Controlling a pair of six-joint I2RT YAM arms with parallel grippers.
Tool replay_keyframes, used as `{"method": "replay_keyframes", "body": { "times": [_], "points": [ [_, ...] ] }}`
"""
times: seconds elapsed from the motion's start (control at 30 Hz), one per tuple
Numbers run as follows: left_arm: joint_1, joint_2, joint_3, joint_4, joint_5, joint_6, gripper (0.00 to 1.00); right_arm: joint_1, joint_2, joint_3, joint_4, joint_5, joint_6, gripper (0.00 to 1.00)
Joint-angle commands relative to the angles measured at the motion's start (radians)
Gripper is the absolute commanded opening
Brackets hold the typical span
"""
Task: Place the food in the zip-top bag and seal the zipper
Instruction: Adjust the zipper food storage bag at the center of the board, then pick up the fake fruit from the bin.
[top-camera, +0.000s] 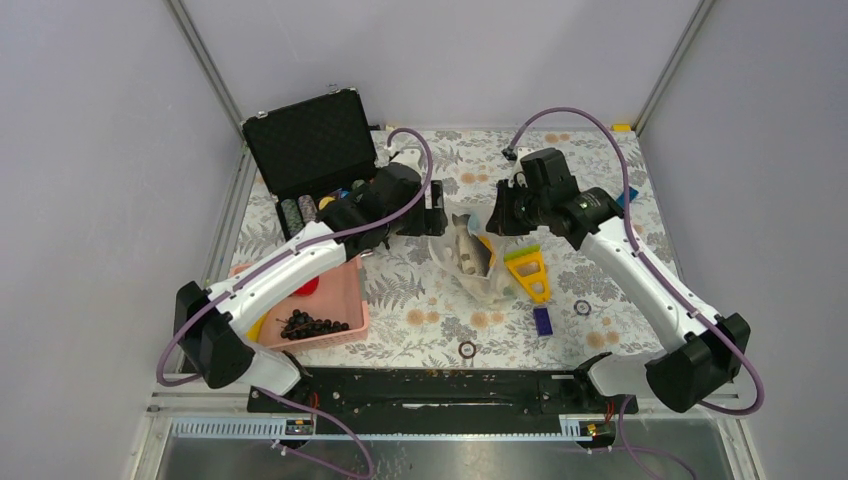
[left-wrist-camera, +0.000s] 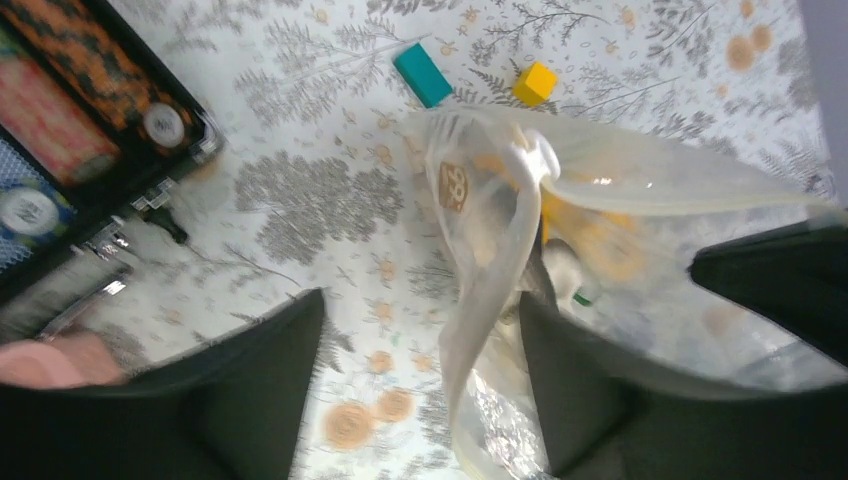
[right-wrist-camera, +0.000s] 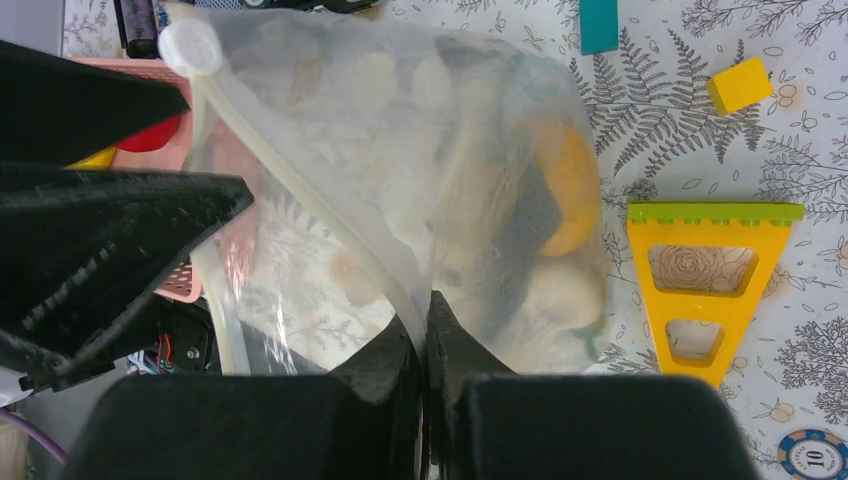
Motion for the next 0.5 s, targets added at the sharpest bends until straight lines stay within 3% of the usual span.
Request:
{"method": "replay_keyframes", "body": {
  "times": [0.0, 0.07, 0.27, 0.37, 0.47],
  "points": [
    [0.017, -0.010, 0.051, -0.028, 0.025, -0.021, 0.93, -0.008, 0.014, 0.005, 0.011, 0.009, 0.008, 0.05],
    [0.016, -0.039, 0.064, -0.062, -0.003, -0.022, 0.99, -0.008, 0.013, 0.000, 0.024, 0.007, 0.003, 0.04],
    [0.056, -0.211, -0.052, -0.212, -0.288, -0.189, 0.99, -0.015, -0.011, -0.034, 0.055, 0.009, -0.005, 0.04],
    [0.184, -0.324, -0.202, -0.284, -0.344, -0.358, 0.99, -0.020, -0.024, -0.053, 0.069, 0.019, -0.005, 0.04],
    [0.363, -0.439, -0.372, -0.289, -0.296, -0.436, 0.99, -0.022, -0.024, -0.059, 0.072, 0.017, -0.003, 0.04]
  ]
}}
